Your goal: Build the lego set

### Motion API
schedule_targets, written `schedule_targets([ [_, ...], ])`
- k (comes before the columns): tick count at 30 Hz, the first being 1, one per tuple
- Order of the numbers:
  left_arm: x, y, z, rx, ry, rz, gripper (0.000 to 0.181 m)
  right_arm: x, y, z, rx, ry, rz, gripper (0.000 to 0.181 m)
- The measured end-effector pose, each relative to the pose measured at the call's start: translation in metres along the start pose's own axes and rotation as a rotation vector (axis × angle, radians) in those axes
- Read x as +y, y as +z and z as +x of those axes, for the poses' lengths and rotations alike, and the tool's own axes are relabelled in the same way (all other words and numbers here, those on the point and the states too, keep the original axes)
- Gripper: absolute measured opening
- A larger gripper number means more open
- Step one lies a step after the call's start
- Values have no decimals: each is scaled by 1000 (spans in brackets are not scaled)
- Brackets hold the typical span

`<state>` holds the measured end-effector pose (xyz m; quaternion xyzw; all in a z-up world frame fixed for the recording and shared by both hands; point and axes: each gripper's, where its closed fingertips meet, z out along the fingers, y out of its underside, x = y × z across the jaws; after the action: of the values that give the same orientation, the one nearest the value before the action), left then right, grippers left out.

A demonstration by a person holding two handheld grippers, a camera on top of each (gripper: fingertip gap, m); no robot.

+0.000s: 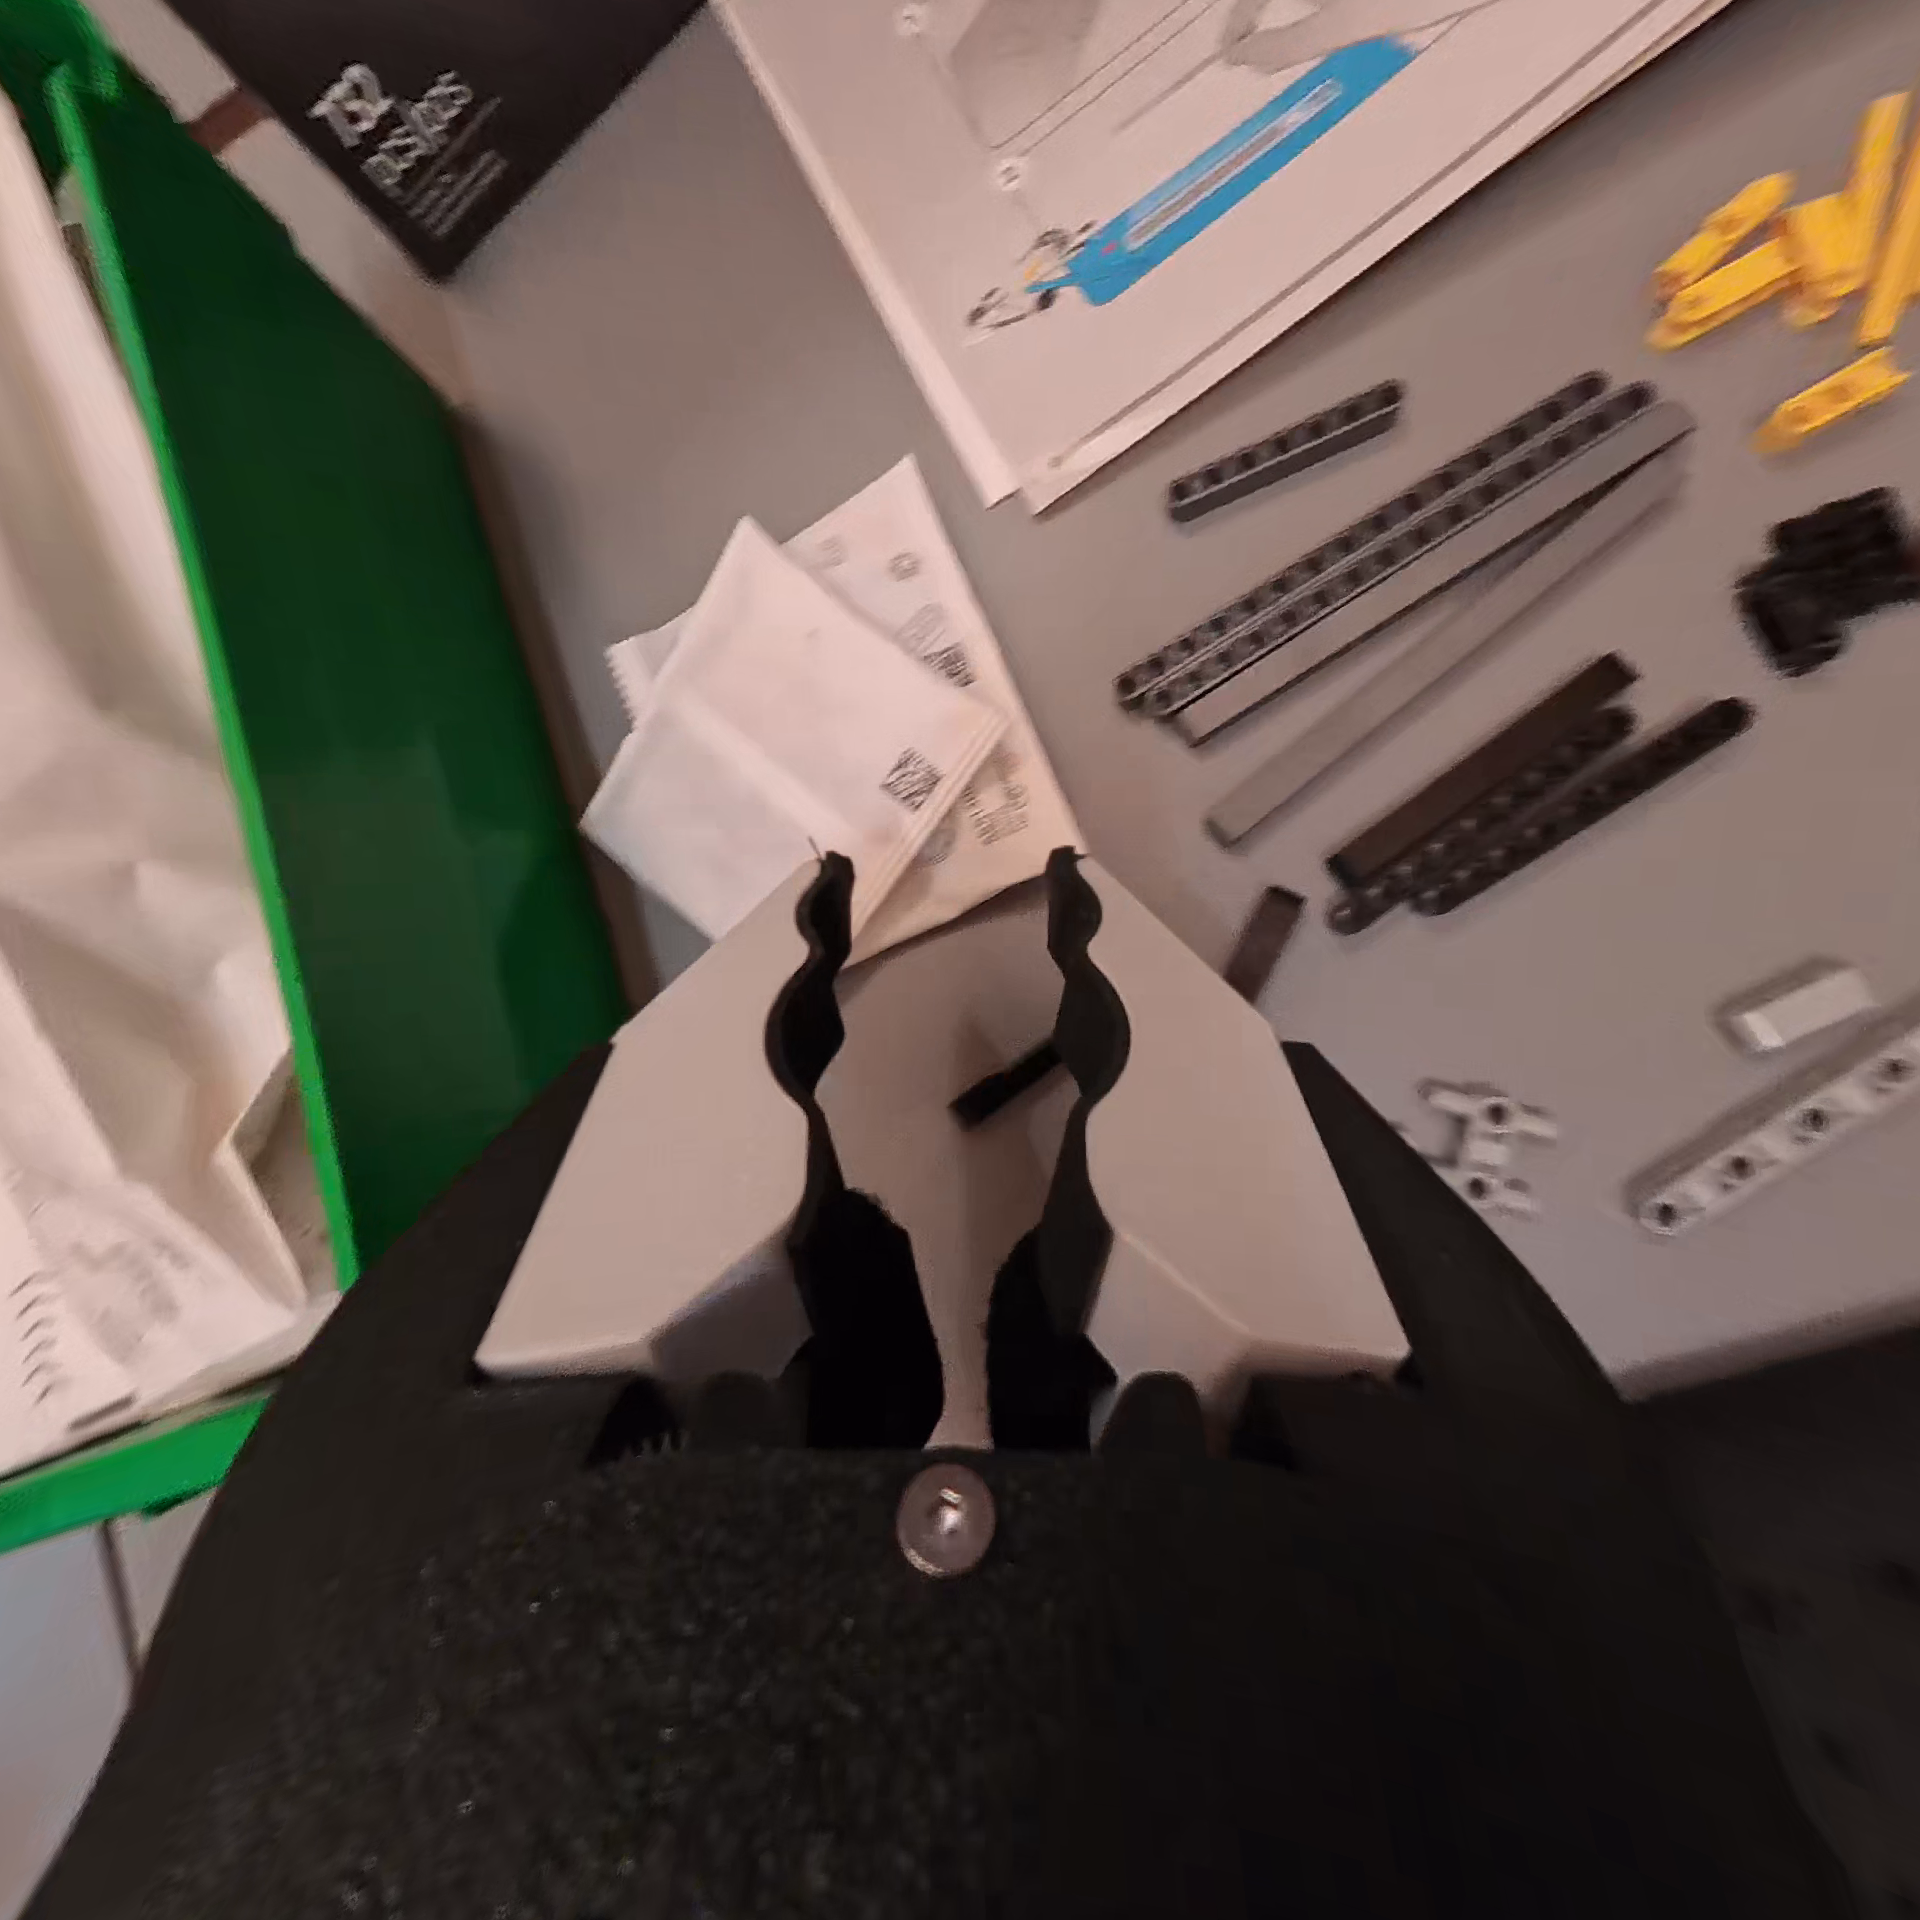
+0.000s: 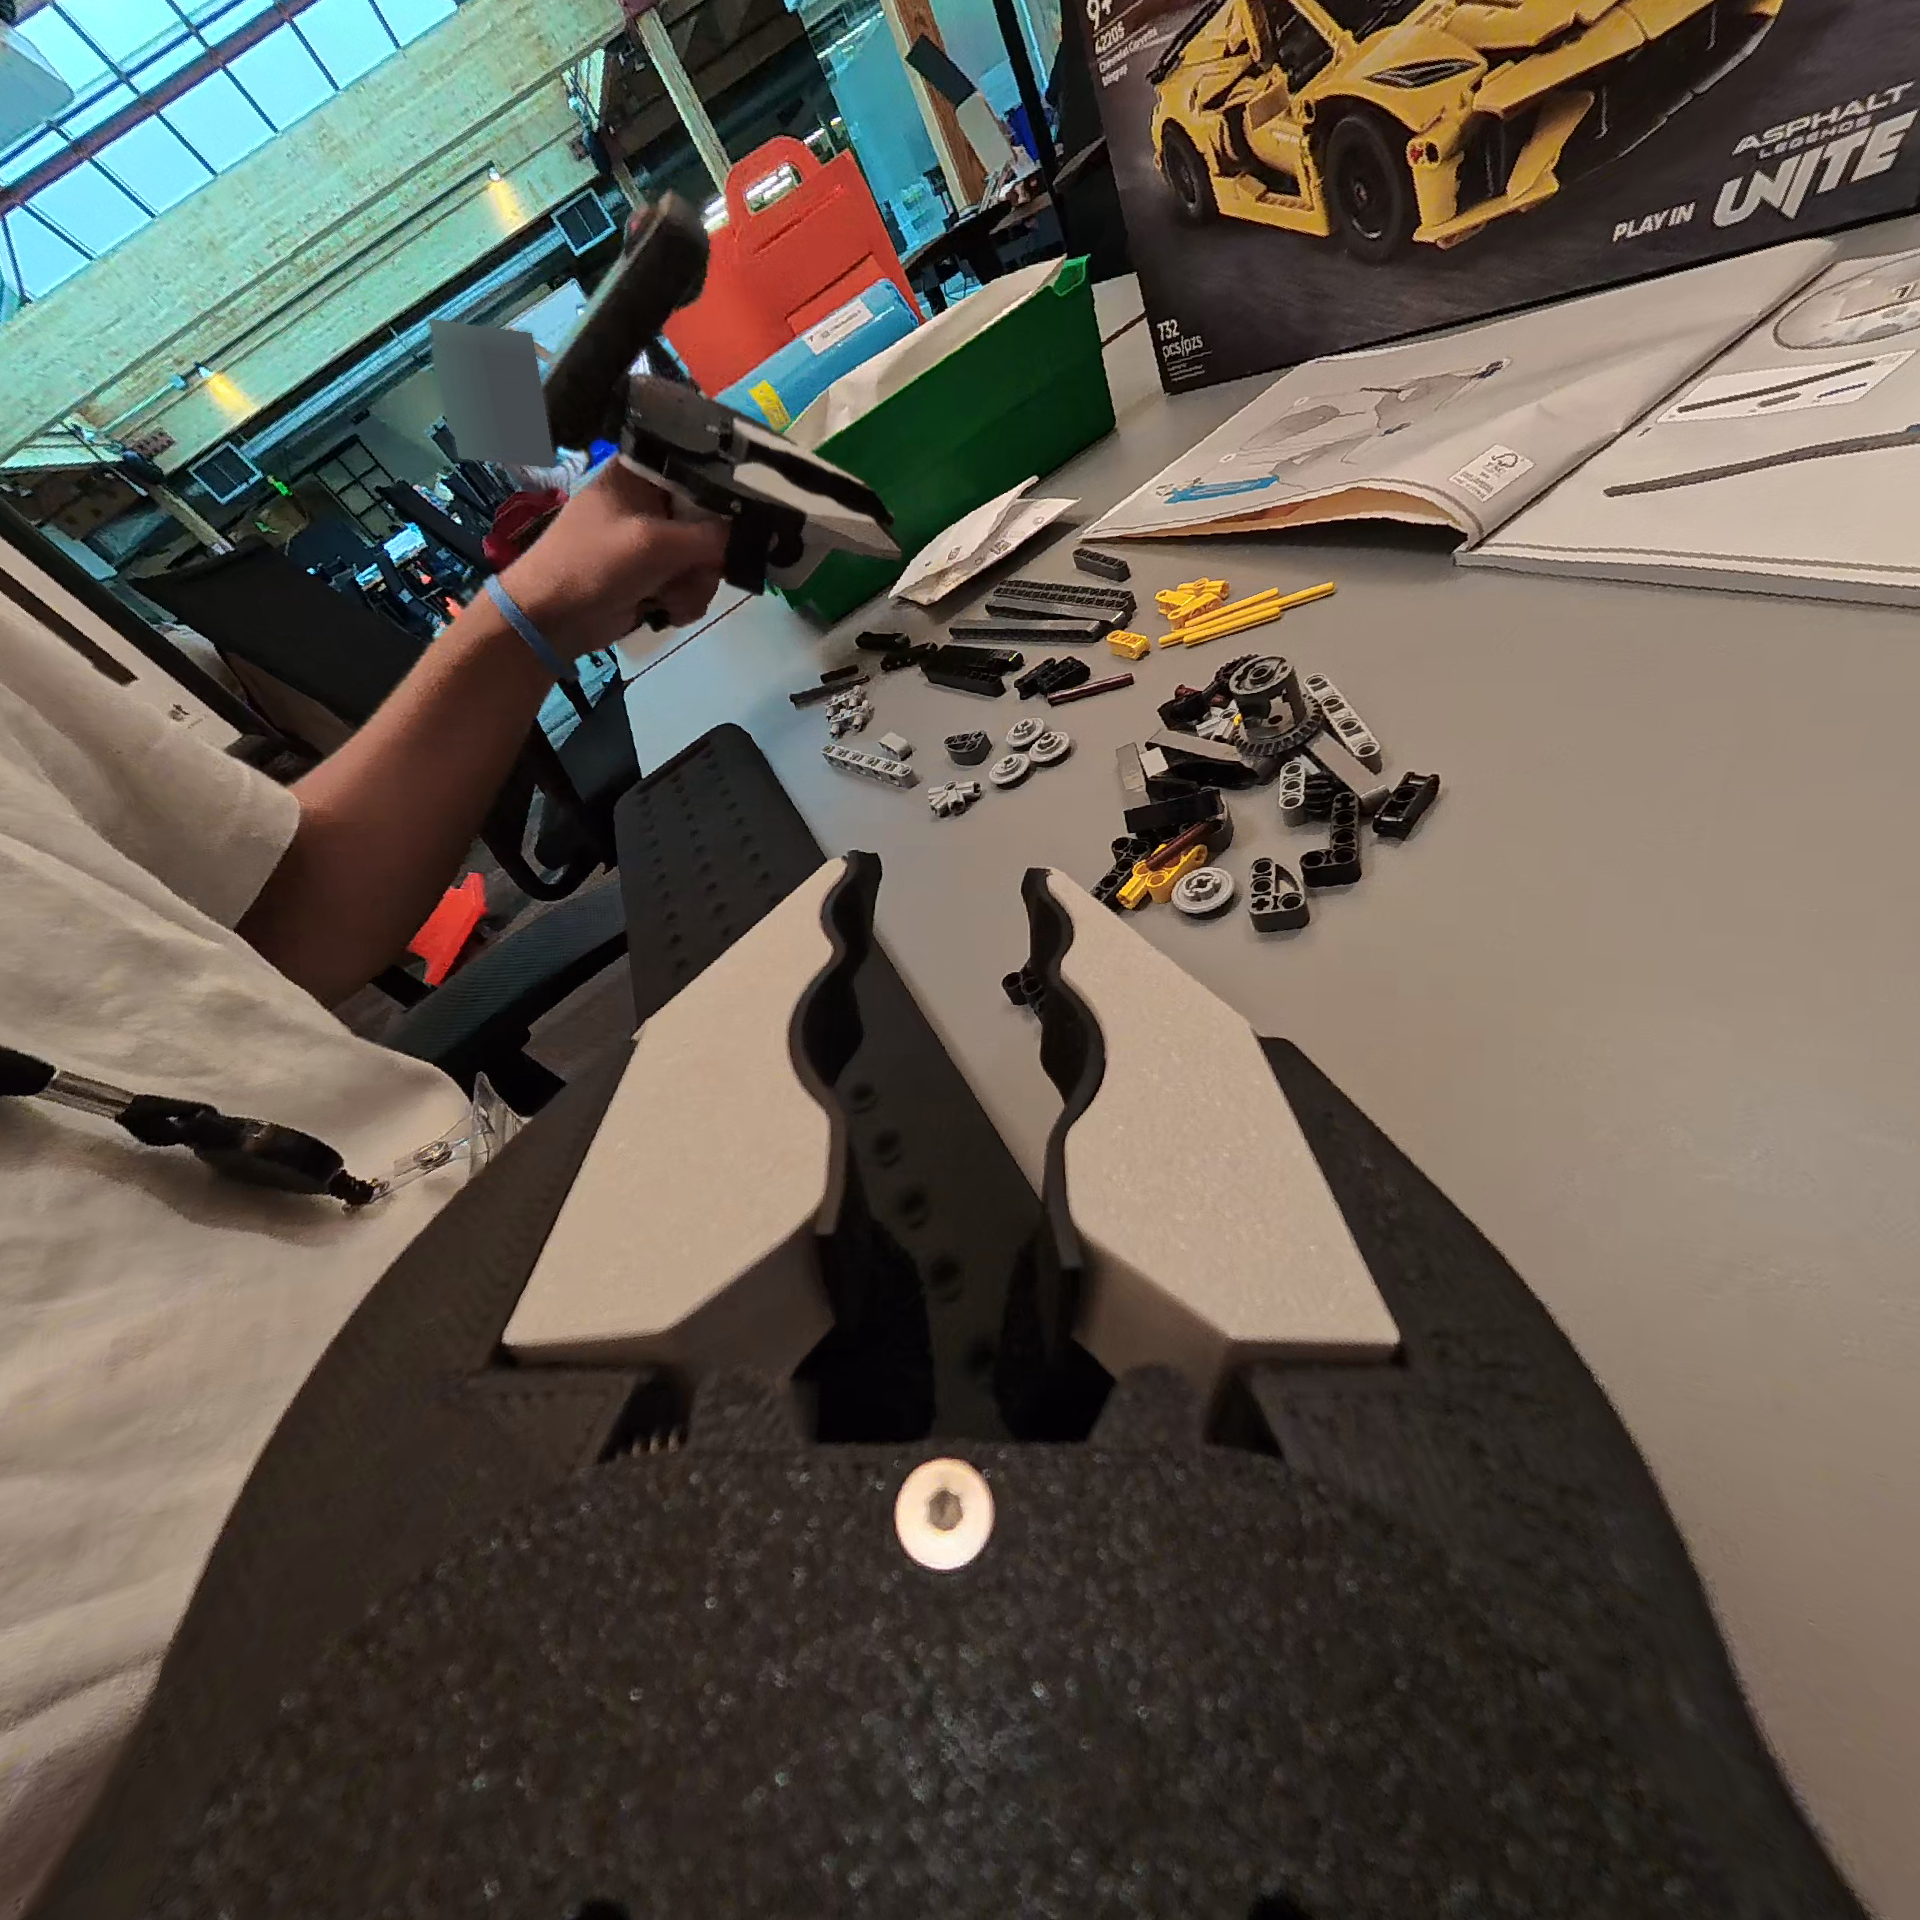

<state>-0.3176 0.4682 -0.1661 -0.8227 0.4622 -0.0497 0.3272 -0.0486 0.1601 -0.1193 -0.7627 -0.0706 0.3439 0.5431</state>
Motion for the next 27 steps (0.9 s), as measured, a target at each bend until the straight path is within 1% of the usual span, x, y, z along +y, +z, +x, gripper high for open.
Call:
schedule_targets([
  [1,6,2,-7,-42,2,-6,43,0,0,0,0,4,3,33],
  [2,10,5,-10,-67,-5,-8,55,-1,-1,1,0,8,7,30],
  [3,12,9,-11,-70,-15,1,61,-2,-1,1,1,13,12,30],
  [5,13,17,-14,-86,-17,20,57,-3,-2,2,2,23,19,30],
  [7,11,22,-19,-102,1,47,48,-3,-2,4,-1,38,22,30],
  [11,-2,34,-17,-16,-42,76,44,-5,-3,7,-6,71,31,29],
  [16,6,46,-13,-35,90,3,35,-3,-1,12,21,88,18,30],
  [17,6,46,-13,-46,109,6,25,-2,-1,13,28,89,13,30],
  [18,6,46,-14,-53,121,11,7,-1,1,14,36,88,3,30],
  [21,5,44,-20,-101,132,30,2,4,7,14,59,66,-48,29],
  [23,2,38,-27,-167,149,63,1,3,16,12,53,61,-60,28],
  [25,-8,24,-35,-252,165,132,0,-9,30,6,11,100,-25,27],
  [27,-26,5,-30,-268,163,232,0,-24,51,-3,-73,186,-2,28],
])
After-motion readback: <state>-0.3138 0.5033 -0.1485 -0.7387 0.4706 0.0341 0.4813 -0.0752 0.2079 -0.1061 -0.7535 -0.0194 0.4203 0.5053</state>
